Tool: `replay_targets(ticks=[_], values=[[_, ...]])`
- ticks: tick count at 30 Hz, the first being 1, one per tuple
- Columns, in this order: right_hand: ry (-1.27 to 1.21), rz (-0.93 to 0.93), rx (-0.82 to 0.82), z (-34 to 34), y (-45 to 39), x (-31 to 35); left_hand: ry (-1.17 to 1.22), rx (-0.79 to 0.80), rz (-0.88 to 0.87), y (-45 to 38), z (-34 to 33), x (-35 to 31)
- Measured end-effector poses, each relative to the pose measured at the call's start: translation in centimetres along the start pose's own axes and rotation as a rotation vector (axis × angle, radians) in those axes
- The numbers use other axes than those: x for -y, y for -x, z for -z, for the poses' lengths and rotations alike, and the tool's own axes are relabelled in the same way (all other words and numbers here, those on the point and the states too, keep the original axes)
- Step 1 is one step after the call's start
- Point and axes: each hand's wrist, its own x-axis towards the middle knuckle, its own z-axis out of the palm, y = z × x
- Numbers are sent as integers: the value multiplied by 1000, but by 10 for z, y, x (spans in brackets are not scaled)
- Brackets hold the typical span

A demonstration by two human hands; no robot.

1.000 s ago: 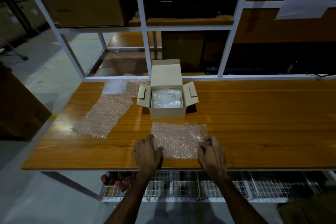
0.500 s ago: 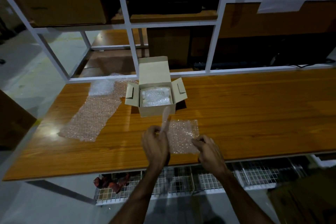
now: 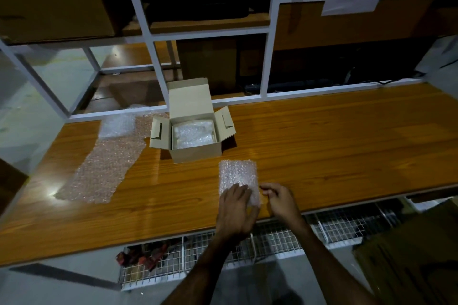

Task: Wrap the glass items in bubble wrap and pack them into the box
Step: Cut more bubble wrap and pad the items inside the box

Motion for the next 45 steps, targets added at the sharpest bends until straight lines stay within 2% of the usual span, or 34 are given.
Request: replay_targets(ticks=[3,6,9,13,19,23,26,29,32,36,40,45], values=[[-17,-7,13,0,2,7,30,9,30,-2,4,2],[12,5,16,-3,5,19,17,-66,53,-2,6,9],[164,22,-30,-11,4,24,-50,-133,181,-1,13,14],[304,-40,-71,-18,0,27,-30,-116,369,-2,21,19],[350,-98,-85,-17,-2,37,283,-166,758,-21,18,19],[356,-115,-64,-14,-5,35,532,-183,935,-31,31,13],[280,-150,-65,-14,-12,35,871,-216,881,-29,50,12],[-49,-99,-88,-6,-18,46,1178,-123,770,-29,92,7],[-228,34,-38,15,-21,67,1170,54,663,-29,135,14],[-336,90,147,32,-24,88,1195,203,608,-30,173,28],[-536,62,262,25,-16,101,1113,112,560,-28,182,35],[-411,169,231,1,-2,99,1119,-215,599,-19,161,41]])
